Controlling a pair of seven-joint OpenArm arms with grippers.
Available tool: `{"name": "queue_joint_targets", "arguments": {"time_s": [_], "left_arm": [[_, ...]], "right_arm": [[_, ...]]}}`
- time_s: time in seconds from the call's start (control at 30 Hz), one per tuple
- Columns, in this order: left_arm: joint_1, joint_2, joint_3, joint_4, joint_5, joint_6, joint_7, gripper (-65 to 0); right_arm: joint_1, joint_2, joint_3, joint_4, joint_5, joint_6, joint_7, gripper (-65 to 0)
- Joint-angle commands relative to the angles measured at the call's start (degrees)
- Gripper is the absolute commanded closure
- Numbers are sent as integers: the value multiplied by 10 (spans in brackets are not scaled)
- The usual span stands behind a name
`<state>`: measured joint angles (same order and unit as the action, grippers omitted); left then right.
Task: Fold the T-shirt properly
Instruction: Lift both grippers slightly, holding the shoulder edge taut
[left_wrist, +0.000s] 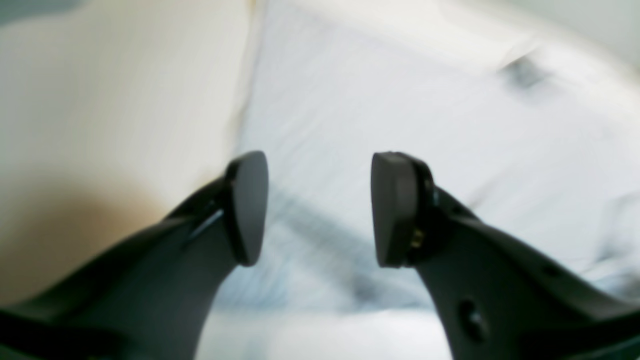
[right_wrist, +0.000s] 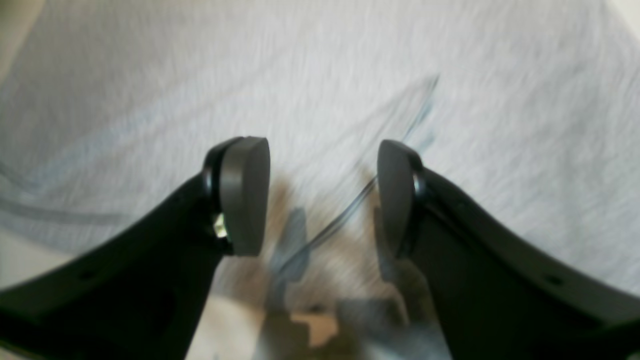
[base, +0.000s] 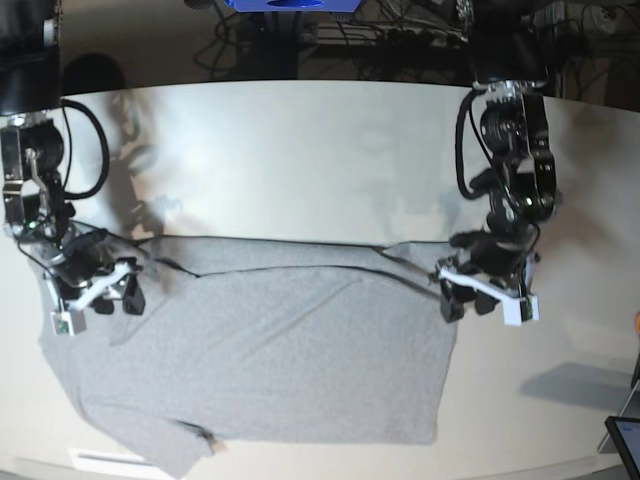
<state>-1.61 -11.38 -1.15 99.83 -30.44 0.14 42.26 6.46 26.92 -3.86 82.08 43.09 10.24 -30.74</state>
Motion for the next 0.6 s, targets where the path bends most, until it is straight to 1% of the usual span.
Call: {"name": "queue_joint_targets", "arguments": {"time_s": [0.0, 0.07, 0.13, 0.17, 0.2, 0.23, 0.27, 0.33, 0.37, 0.5, 0.57], "left_arm": [[9, 4, 0, 23, 31, 1, -47, -269], [49, 22, 7, 25, 112, 1, -126, -183], [81, 30, 16, 3, 184, 0, -204, -106], [90, 29, 23, -11, 209, -4, -236, -104], [99, 29, 26, -27, 224, -11, -268, -119], [105, 31, 23, -43, 227, -19, -291, -141], [108, 32, 21, -55, 227, -25, -311, -163], [109, 32, 19, -70, 227, -29, -328, -198], [108, 32, 19, -75, 227, -30, -331, -208], [103, 32, 19, -72, 227, -31, -332, -213], [101, 32, 19, -68, 227, -31, -332, -215]], "right_arm": [[4, 13, 19, 17, -7, 3, 22, -332], [-21, 0, 29, 35, -48, 2, 60, -335], [-51, -9, 36, 50, -111, 2, 98, -338], [-60, -18, 36, 60, -141, 2, 106, -340], [-68, -28, 38, 64, -172, 3, 107, -347], [-74, -40, 39, 66, -198, 3, 107, -370], [-77, -52, 40, 66, -222, 3, 108, -406], [-81, -67, 41, 66, -254, 3, 108, -472], [-85, -74, 46, 66, -261, 3, 108, -490], [-90, -113, 111, 67, -263, 4, 109, -492], [-90, -115, 122, 67, -263, 4, 109, -492]]}}
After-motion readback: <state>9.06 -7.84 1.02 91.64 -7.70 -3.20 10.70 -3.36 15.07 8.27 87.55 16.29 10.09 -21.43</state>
